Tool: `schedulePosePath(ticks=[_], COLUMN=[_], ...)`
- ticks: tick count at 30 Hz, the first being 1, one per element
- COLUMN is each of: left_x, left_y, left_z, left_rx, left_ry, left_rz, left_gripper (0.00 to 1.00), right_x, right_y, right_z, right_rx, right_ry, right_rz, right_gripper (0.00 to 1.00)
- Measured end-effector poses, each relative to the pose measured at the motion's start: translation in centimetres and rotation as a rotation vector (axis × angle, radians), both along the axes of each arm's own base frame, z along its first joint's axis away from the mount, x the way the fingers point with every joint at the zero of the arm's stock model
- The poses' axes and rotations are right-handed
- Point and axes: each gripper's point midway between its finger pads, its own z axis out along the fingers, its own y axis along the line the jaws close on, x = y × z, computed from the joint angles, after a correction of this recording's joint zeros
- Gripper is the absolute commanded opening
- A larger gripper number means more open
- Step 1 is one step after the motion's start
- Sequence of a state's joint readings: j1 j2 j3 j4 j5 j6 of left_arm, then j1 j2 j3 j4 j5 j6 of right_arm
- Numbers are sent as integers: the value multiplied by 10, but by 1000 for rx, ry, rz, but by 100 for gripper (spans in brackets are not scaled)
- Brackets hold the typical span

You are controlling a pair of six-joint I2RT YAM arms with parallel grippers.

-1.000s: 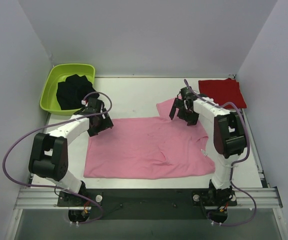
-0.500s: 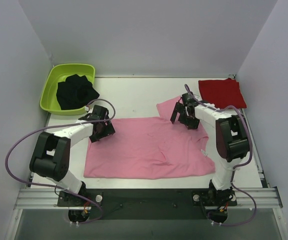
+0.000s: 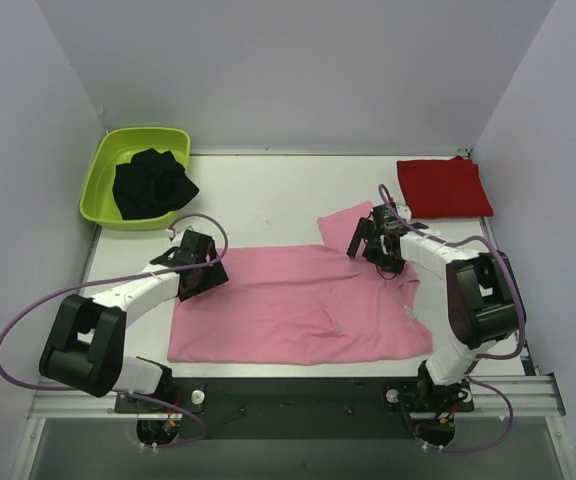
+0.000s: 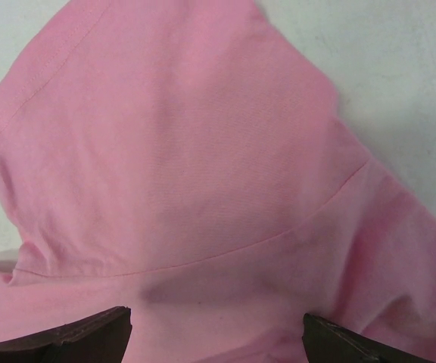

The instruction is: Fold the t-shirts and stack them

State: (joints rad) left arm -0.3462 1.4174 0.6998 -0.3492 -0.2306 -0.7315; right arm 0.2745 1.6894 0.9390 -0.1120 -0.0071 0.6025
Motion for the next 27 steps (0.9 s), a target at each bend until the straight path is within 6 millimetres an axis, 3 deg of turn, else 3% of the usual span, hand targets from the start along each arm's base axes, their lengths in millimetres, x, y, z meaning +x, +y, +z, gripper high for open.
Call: schedulePosePath(ticks=[8,15,18,23,27], left_x=[-27,-27,-12,30,57], left_y=[6,6,2,-1,4], left_z=[3,13,31,67,73], left_rx=[-2,2,3,16,28], left_ry=[13,13,-13,-78,-80], left_rz=[0,1,4,25,54], left_gripper=[89,89,89,89,89], right_x=[-30,-48,-43,-11,6], right_y=[-1,-1,3,19,31], right_z=[0,0,12,54,80], right_rx=[-4,-33,-46,-45,-39], right_ry=[15,77,79,-18,-83], right_rz=[8,19,31,65,85], right_gripper=[100,100,100,100,100])
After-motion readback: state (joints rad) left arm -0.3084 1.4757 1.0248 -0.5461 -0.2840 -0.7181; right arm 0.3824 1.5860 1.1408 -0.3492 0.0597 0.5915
